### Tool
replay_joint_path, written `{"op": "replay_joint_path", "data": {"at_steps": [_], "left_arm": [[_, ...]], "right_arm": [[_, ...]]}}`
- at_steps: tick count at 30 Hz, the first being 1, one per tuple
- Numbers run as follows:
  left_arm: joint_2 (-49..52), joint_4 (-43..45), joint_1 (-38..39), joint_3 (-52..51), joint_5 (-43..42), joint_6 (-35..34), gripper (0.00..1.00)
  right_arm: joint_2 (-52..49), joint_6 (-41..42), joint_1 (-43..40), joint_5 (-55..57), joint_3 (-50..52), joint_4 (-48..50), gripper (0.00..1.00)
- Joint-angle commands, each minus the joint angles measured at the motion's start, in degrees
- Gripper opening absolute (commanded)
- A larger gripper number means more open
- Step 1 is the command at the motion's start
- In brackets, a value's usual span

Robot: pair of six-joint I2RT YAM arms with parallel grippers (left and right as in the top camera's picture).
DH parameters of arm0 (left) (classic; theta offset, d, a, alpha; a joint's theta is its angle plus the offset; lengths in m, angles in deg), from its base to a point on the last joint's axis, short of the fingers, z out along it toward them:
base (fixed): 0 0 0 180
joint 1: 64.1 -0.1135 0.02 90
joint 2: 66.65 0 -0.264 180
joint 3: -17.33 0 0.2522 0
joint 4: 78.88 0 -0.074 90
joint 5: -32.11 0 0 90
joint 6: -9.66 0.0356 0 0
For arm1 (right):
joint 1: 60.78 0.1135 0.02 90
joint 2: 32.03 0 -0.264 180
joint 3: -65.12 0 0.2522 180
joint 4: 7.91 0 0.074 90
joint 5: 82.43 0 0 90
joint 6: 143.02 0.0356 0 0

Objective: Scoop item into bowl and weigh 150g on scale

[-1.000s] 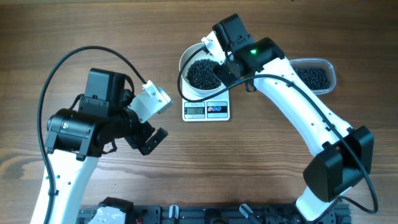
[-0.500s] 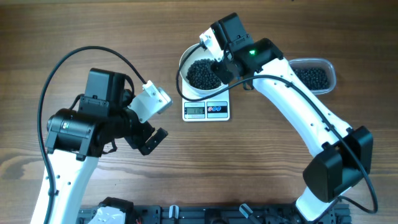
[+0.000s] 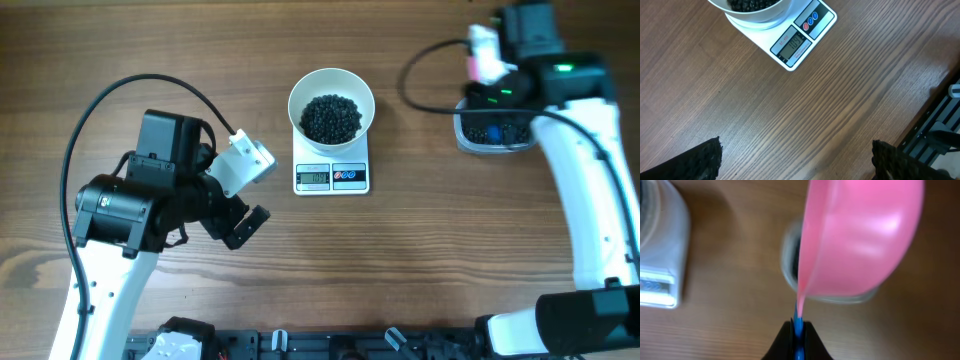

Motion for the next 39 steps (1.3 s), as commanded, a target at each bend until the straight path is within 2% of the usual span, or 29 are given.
{"op": "replay_joint_path", "data": {"at_steps": [1,8,18,24,28,31,37,39], "left_arm": [[0.22,0.02,-0.31,0.33,-0.09,1.09,1.00],[0.22,0.02,-0.31,0.33,-0.09,1.07,1.00],[0.22,0.02,-0.31,0.33,-0.09,1.07,1.00],[0.22,0.02,-0.31,0.33,-0.09,1.07,1.00],[0.22,0.02,-0.31,0.33,-0.09,1.07,1.00],[0.22,0.02,-0.31,0.33,-0.09,1.07,1.00],[0.22,0.02,-0.31,0.33,-0.09,1.09,1.00],[0.22,0.02,-0.31,0.33,-0.09,1.07,1.00]], "right_arm": [[-2.56,-4.92,-5.16,-0.04,0.02,-5.70,0.04],[-12.13,-10.38,-7.41,-2.64,0.02,-6.58,0.04],[-24.74,-9.14,-9.25,-2.62,0.04,-1.44,0.04],[-24.85,-6.08,-10.69,-2.54,0.00,0.00,0.04],[-24.81,-7.72,-10.67,2.91,-0.04,-4.39,0.04],[-24.81,-7.61,-10.67,1.73,-1.09,-8.59,0.04],[-24.81,-5.88,-10.67,-0.26,-1.11,-7.58,0.18],[-24.81,-3.76,-10.69,-0.42,-1.11,-5.86,0.18]]}}
